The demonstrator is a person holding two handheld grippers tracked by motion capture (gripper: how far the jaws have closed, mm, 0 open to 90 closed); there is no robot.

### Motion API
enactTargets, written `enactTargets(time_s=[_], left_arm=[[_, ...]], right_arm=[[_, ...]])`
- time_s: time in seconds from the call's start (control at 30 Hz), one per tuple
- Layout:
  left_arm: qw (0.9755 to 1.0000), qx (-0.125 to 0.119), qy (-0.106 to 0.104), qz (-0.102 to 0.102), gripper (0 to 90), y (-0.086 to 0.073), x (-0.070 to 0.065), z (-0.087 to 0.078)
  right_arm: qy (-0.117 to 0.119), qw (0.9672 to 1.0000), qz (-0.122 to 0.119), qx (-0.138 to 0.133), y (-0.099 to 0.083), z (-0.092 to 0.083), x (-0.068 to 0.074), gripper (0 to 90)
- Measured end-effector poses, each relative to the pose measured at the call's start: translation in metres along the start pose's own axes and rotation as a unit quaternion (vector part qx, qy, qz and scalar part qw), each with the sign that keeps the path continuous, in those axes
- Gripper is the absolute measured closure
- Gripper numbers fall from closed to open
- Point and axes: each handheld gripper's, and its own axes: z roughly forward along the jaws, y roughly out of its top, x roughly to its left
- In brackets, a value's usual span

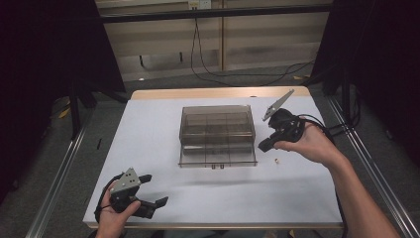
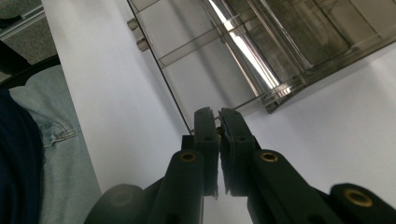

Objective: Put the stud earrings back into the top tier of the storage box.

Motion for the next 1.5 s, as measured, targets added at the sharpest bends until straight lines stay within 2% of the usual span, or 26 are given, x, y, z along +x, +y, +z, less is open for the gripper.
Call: enactTargets(time_s=[0.67,1.0,1.23,1.5], left_arm=[[1.0,-0.001,0.001,0.002,5.8,0.0,0.0,-0.002],[1.0,-0.002,0.001,0.006,5.8,0.0,-0.001,-0.002],[1.0,-0.004,-0.001,0.001,5.8,0.0,0.0,-0.002],[1.0,-0.003,0.003,0.005,5.8,-0.001,0.0,-0.003]], right_arm=[[0.012,0.9988,-0.046,0.015,0.039,0.009,0.02,87.2],[0.018,0.9975,-0.06,0.034,0.06,0.027,0.029,87.3],[0.019,0.9965,-0.071,0.039,0.071,0.033,0.035,87.3],[0.022,0.9938,-0.088,0.064,0.088,0.05,0.045,87.3]])
